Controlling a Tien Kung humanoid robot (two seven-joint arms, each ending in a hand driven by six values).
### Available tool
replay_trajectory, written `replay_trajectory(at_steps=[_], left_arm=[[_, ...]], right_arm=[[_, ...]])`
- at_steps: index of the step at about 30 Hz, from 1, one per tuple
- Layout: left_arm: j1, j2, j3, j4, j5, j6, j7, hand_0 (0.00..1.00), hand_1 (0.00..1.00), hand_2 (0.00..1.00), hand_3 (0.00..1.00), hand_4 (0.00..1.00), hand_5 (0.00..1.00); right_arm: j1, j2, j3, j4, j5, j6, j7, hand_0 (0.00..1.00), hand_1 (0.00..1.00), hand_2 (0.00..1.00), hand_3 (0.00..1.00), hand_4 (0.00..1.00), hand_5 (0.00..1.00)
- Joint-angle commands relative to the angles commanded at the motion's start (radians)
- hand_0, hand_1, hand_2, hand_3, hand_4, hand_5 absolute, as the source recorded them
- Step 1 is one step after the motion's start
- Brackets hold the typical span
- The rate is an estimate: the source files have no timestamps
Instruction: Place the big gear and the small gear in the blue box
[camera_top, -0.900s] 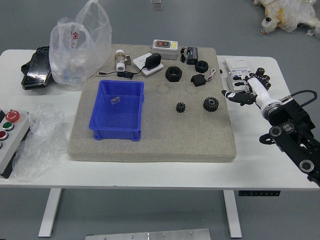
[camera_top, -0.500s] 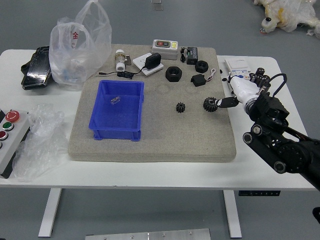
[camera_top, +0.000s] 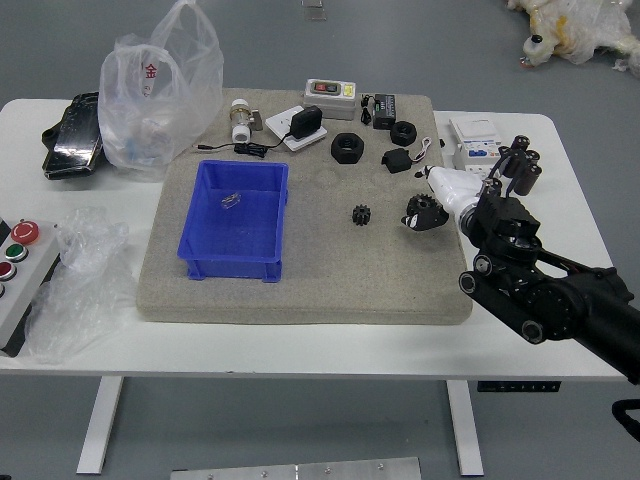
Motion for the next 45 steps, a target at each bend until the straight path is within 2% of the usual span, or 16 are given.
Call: replay_trajectory(at_steps=[4, 5, 11, 12, 16, 17, 22, 23, 28, 31, 34, 35, 36, 40, 41, 45], left_arm=[[0.000, 0.000, -0.001, 0.000, 0.001, 0.000, 0.000, 0.650, 0.522, 0.558, 0.705, 0.671, 0.344], [-0.001, 0.000, -0.001, 0.000, 0.001, 0.000, 0.000, 0.650, 0.522, 0.558, 0.706, 0.672, 0.345], [-0.003, 0.000, 0.001, 0.000, 0.000, 0.000, -0.002, 0.650, 0.522, 0.558, 0.706, 0.672, 0.345], [-0.003, 0.000, 0.002, 0.001, -0.001, 0.000, -0.002, 0.650, 0.522, 0.558, 0.705, 0.672, 0.346], [-0.003, 0.000, 0.002, 0.000, 0.000, 0.000, -0.002, 0.650, 0.522, 0.558, 0.705, 0.672, 0.346], [-0.003, 0.000, 0.002, 0.000, -0.001, 0.000, -0.002, 0.650, 0.522, 0.558, 0.705, 0.672, 0.346], [-0.004, 0.000, 0.001, 0.000, 0.001, 0.000, -0.001, 0.650, 0.522, 0.558, 0.705, 0.672, 0.346], [-0.004, 0.000, 0.001, 0.000, 0.001, 0.000, -0.001, 0.650, 0.523, 0.558, 0.705, 0.672, 0.346], [-0.002, 0.002, -0.004, -0.001, 0.007, 0.000, 0.003, 0.650, 0.523, 0.558, 0.705, 0.672, 0.346], [0.000, 0.003, -0.012, -0.002, 0.016, -0.001, 0.008, 0.650, 0.523, 0.558, 0.705, 0.671, 0.346], [0.002, 0.004, -0.018, -0.003, 0.024, -0.002, 0.013, 0.650, 0.523, 0.558, 0.705, 0.671, 0.346], [0.002, 0.004, -0.019, -0.004, 0.025, -0.002, 0.014, 0.650, 0.523, 0.558, 0.704, 0.671, 0.346], [0.002, 0.004, -0.020, -0.004, 0.027, -0.002, 0.015, 0.650, 0.523, 0.558, 0.704, 0.671, 0.346], [-0.001, 0.005, -0.023, -0.004, 0.031, -0.004, 0.016, 0.650, 0.523, 0.558, 0.704, 0.671, 0.346], [-0.001, 0.005, -0.023, -0.004, 0.032, -0.004, 0.017, 0.650, 0.523, 0.558, 0.704, 0.671, 0.346], [-0.001, 0.006, -0.023, -0.005, 0.032, -0.003, 0.017, 0.650, 0.523, 0.558, 0.704, 0.671, 0.346]], right_arm=[[0.005, 0.003, -0.022, -0.023, 0.027, -0.008, 0.005, 0.340, 0.651, 0.815, 0.882, 0.875, 0.371], [0.006, 0.004, -0.028, -0.029, 0.034, -0.010, 0.006, 0.321, 0.577, 0.607, 0.738, 0.575, 0.230], [0.007, 0.012, -0.064, -0.060, 0.069, -0.031, 0.019, 0.321, 0.577, 0.607, 0.738, 0.575, 0.230], [0.007, 0.013, -0.068, -0.063, 0.073, -0.037, 0.023, 0.313, 0.507, 0.460, 0.566, 0.295, 0.024], [0.006, 0.013, -0.079, -0.069, 0.082, -0.069, 0.041, 0.313, 0.507, 0.460, 0.566, 0.295, 0.024], [0.006, 0.012, -0.080, -0.069, 0.083, -0.077, 0.045, 0.290, 0.459, 0.356, 0.422, 0.273, 0.002], [0.007, 0.009, -0.086, -0.062, 0.087, -0.111, 0.065, 0.290, 0.459, 0.356, 0.422, 0.273, 0.002], [0.007, 0.007, -0.087, -0.058, 0.087, -0.117, 0.069, 0.283, 0.445, 0.325, 0.394, 0.199, 0.002], [0.022, 0.008, -0.101, -0.001, 0.084, -0.149, 0.095, 0.283, 0.445, 0.325, 0.394, 0.199, 0.002], [0.049, 0.024, -0.127, 0.042, 0.091, -0.168, 0.112, 0.280, 0.443, 0.323, 0.395, 0.197, 0.002], [0.091, 0.058, -0.161, 0.085, 0.100, -0.186, 0.138, 0.280, 0.443, 0.323, 0.395, 0.197, 0.002], [0.103, 0.069, -0.171, 0.097, 0.105, -0.190, 0.149, 0.330, 0.457, 0.352, 0.411, 0.233, 0.002], [0.119, 0.083, -0.185, 0.108, 0.114, -0.195, 0.166, 0.330, 0.457, 0.352, 0.411, 0.233, 0.002], [0.166, 0.124, -0.237, 0.128, 0.140, -0.199, 0.215, 0.330, 0.457, 0.352, 0.411, 0.233, 0.002], [0.175, 0.132, -0.249, 0.128, 0.143, -0.196, 0.222, 0.430, 0.504, 0.481, 0.440, 0.311, 0.002], [0.196, 0.156, -0.278, 0.125, 0.146, -0.178, 0.230, 0.430, 0.504, 0.481, 0.440, 0.311, 0.002]])
